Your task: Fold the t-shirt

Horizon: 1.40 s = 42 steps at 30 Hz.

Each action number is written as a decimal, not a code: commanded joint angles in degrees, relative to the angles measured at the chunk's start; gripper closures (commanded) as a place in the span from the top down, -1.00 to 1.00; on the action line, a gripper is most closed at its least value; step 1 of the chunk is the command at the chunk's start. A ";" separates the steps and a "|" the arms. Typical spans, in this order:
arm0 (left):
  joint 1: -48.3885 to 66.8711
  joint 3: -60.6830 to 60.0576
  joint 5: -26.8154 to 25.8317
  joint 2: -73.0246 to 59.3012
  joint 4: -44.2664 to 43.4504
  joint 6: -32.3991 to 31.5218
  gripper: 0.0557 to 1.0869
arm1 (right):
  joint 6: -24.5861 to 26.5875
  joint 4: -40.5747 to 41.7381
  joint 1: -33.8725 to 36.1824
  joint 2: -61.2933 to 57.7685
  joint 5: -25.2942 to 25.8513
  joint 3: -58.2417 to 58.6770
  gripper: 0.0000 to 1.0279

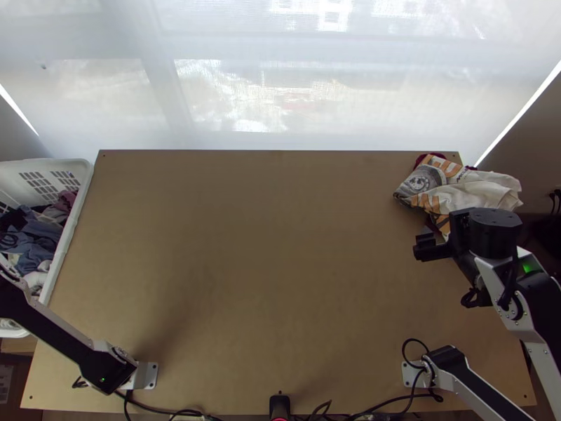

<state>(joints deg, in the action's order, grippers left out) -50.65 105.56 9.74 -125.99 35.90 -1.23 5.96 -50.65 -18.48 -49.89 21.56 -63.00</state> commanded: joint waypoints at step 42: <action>7.94 -17.93 -23.89 46.19 6.20 -7.03 -0.92 | 1.78 -2.96 -4.64 3.92 -0.20 9.30 0.91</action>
<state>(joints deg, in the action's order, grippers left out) -46.65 90.48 -4.75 -100.12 36.58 -6.72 7.73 -54.08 -21.19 -47.70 21.21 -54.76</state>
